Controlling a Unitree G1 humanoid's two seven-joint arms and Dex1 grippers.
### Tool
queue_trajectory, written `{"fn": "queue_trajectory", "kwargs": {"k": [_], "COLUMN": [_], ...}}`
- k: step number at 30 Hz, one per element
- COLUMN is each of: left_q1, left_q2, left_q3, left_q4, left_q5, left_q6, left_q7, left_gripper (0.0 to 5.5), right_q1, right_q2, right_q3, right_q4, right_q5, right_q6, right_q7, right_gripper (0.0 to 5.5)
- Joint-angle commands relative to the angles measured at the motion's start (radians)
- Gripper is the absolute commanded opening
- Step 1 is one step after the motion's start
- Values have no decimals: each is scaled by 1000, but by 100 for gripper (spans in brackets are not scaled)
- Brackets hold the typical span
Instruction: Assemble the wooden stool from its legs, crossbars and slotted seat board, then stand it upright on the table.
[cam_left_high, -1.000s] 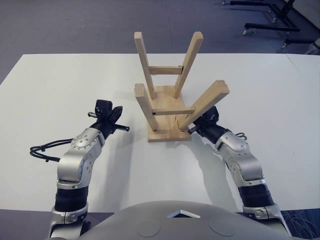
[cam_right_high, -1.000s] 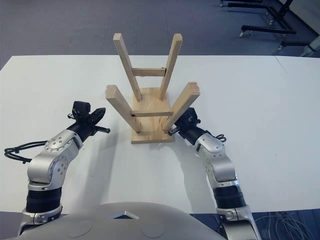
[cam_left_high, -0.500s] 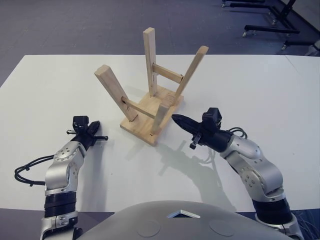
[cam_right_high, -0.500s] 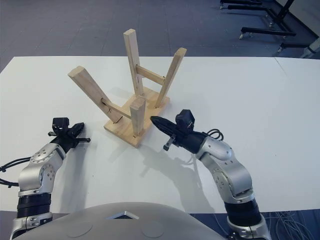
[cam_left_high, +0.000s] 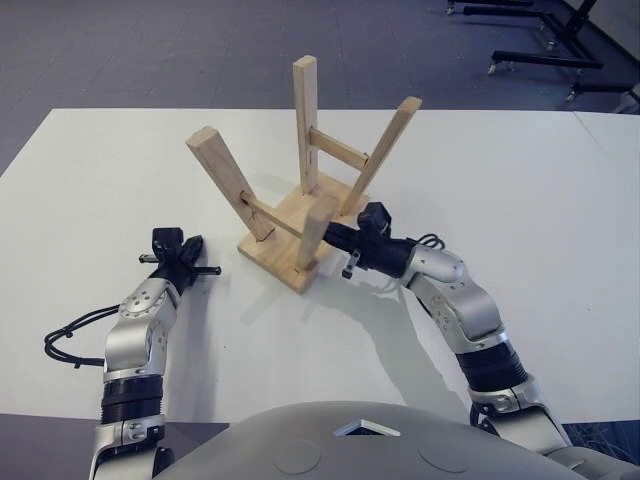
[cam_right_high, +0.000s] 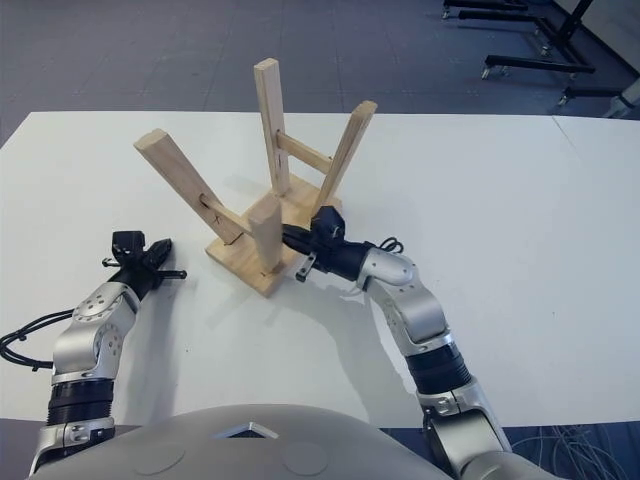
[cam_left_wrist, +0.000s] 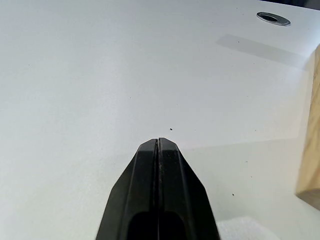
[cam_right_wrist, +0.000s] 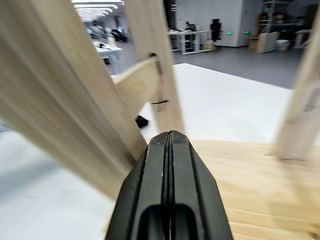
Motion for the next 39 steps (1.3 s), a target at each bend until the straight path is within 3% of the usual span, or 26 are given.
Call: {"fn": "queue_trajectory", "kwargs": {"k": [1,6,8,12,17,20,23,27,31,35,39], "left_q1": [5,12,2,19,24,9,-4,-32,-55,-93,-123], "left_q2": [-1,-14,-23,-30,-24,-17,-8,3,11,20,34], "left_q3": [-25,-21,-30,-18,3,7,10,7,-2,-19,-24], "left_q4": [39,54,57,64,74,87,98,110,124,145,169], "left_q5": [25,34,39,38,35,35,36,41,49,58,59], "left_q6": [14,-6,-13,-37,-50,-55,-57,-54,-52,-48,-53], "left_q7": [1,12,15,24,23,17,12,4,-5,-20,-34], "left_gripper": [3,3,3,3,3,3,3,3,3,3,3], "right_q1": [-69,-341,-353,-221,-189,-134,13,166,64,-159,-251], "right_q2": [1,254,288,136,-14,-94,-214,-336,-254,-142,-77], "right_q3": [5,116,126,49,-176,-352,-421,-360,-282,-195,-156], "right_q4": [-85,113,106,-118,-368,-443,-418,-188,153,602,842], "right_q5": [113,18,-10,-4,49,232,308,148,-37,-248,-321], "right_q6": [195,270,264,326,362,397,383,212,-28,-341,-494], "right_q7": [4,-159,-202,-216,-255,-172,-18,134,89,-4,1], "right_gripper": [0,0,0,0,0,0,0,0,0,0,0]}}
